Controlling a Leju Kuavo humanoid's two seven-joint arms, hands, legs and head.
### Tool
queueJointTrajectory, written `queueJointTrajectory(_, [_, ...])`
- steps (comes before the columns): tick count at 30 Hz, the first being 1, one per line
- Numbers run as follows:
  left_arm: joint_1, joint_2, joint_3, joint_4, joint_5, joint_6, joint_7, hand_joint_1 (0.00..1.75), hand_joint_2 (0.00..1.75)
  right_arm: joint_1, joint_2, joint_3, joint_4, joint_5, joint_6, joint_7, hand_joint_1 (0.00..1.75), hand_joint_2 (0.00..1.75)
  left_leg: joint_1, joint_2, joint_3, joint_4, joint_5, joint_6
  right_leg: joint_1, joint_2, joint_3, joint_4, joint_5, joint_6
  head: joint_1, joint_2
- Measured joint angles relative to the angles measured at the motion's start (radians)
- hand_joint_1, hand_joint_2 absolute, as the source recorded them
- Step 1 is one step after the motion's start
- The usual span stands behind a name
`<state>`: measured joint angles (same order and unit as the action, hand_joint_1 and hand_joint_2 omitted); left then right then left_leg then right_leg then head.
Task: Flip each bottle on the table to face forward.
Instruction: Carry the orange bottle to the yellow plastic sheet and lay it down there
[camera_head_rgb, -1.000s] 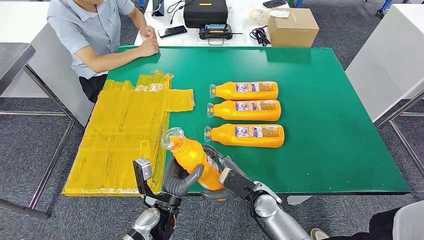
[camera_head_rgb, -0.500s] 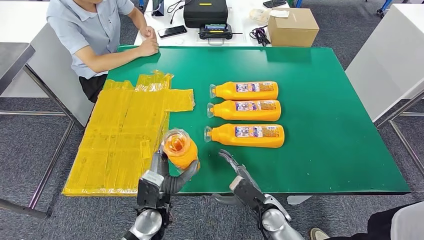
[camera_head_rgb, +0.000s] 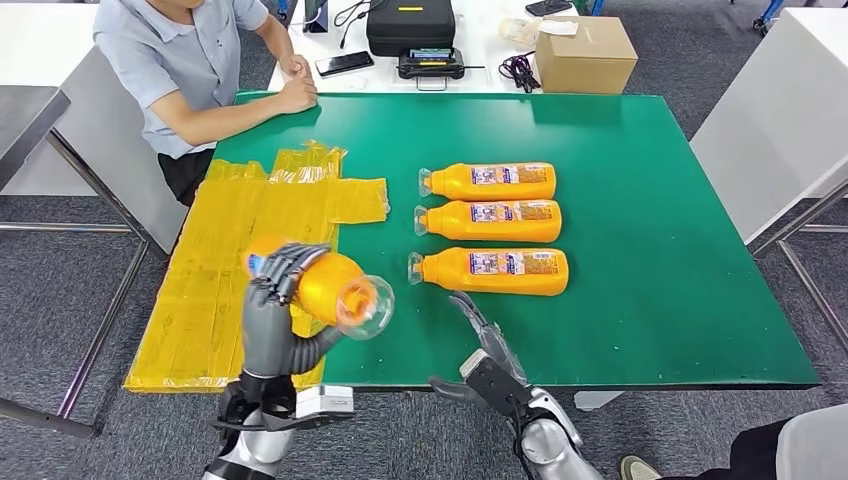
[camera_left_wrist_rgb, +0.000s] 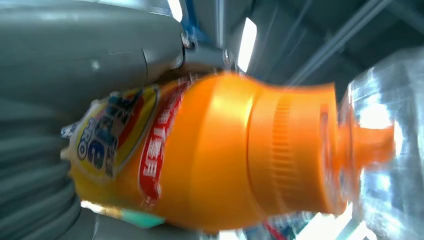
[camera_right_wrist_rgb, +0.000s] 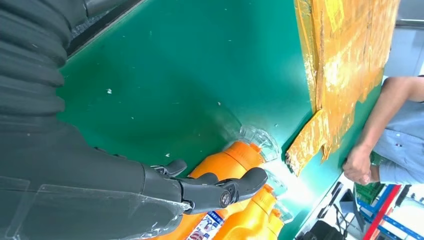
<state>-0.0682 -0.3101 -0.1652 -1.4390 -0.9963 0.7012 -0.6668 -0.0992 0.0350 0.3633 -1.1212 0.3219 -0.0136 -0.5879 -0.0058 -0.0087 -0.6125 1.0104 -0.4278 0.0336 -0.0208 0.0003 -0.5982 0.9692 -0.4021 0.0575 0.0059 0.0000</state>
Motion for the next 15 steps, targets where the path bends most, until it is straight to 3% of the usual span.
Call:
queueJointTrajectory(3, [-0.004,-0.012,0.084,-0.023,-0.264,0.000,0.015,1.75,1.75,-0.013,0.007,0.000,0.004,-0.002,0.006,-0.007,0.00,1.75,0.000,0.000,0.000,0.000,0.000,0.000,0.000,0.000,0.000,0.000,0.000,0.000,0.000,0.000])
queueJointTrajectory(9, [-0.006,-0.022,0.161,-0.033,-0.360,0.000,0.045,1.75,1.75,-0.025,0.014,0.000,0.009,-0.009,0.014,-0.013,0.00,1.75,0.000,0.000,0.000,0.000,0.000,0.000,0.000,0.000,0.000,0.000,0.000,0.000,0.000,0.000])
queueJointTrajectory(11, [-0.012,-0.014,0.161,-0.023,-0.428,0.000,0.113,1.75,1.75,-0.033,0.017,0.000,0.014,-0.016,0.027,-0.018,0.00,1.75,0.000,0.000,0.000,0.000,0.000,0.000,0.000,0.000,0.000,0.000,0.000,0.000,0.000,0.000])
queueJointTrajectory(15, [-0.063,0.054,0.081,0.066,-0.500,-0.001,0.359,1.75,1.75,-0.061,0.026,0.000,0.030,-0.019,0.060,-0.029,0.00,1.75,0.000,0.000,0.000,0.000,0.001,0.000,0.000,0.000,0.000,0.000,0.000,0.000,0.000,0.000])
